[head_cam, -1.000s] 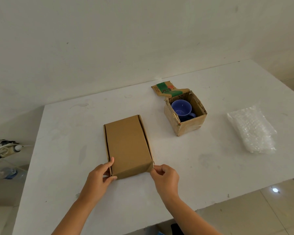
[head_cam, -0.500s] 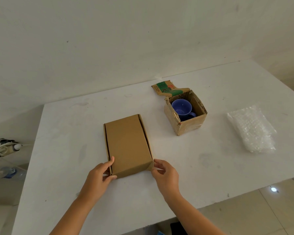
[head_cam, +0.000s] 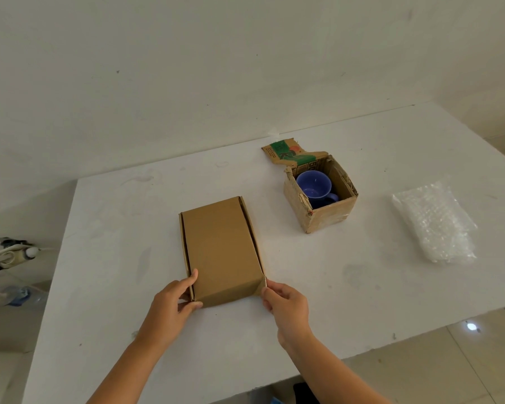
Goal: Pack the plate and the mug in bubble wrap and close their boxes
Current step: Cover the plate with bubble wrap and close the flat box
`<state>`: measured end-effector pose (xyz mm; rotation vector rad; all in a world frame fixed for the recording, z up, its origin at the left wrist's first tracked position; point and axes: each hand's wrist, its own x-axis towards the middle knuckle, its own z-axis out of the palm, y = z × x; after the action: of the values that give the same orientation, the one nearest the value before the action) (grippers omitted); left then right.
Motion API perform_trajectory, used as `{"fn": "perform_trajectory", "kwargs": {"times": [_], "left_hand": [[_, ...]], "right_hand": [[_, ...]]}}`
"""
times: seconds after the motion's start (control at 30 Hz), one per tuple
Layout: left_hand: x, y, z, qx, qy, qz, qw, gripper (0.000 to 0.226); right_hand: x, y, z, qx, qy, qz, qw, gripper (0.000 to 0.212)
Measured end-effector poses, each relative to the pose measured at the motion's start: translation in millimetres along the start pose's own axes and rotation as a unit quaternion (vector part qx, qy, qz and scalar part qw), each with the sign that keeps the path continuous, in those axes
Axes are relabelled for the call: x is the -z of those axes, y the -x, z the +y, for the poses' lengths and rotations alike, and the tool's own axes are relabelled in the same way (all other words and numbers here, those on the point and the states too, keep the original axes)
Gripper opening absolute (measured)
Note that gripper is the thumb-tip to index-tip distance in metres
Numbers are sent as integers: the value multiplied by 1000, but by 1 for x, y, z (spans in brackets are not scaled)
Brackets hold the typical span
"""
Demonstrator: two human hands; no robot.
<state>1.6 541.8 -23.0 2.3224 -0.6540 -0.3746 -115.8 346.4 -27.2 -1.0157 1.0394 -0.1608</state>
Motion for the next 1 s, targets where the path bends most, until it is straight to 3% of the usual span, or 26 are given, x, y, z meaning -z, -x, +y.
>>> {"fn": "perform_trajectory", "kwargs": {"times": [0.3, 0.63, 0.7, 0.8, 0.9, 1.0], "left_hand": [[1, -1, 0, -5, 4, 3, 1000, 70], [1, 0, 2, 1, 6, -2, 1000, 67], [2, 0, 2, 2, 10, 1, 1000, 67], [2, 0, 2, 2, 12, 0, 1000, 67], [2, -1, 3, 0, 10, -2, 1000, 66], [2, -3, 6, 5, 8, -4, 1000, 66]], "right_hand": [[5, -2, 7, 52, 67, 3, 996, 17], [8, -9, 5, 66, 64, -8, 996, 18], [10, -13, 2, 102, 125, 3, 987, 19], [22, -25, -5, 247, 305, -30, 920, 43], [27, -43, -16, 387, 441, -122, 801, 56], [25, -59, -23, 432, 471, -149, 754, 55]]}}
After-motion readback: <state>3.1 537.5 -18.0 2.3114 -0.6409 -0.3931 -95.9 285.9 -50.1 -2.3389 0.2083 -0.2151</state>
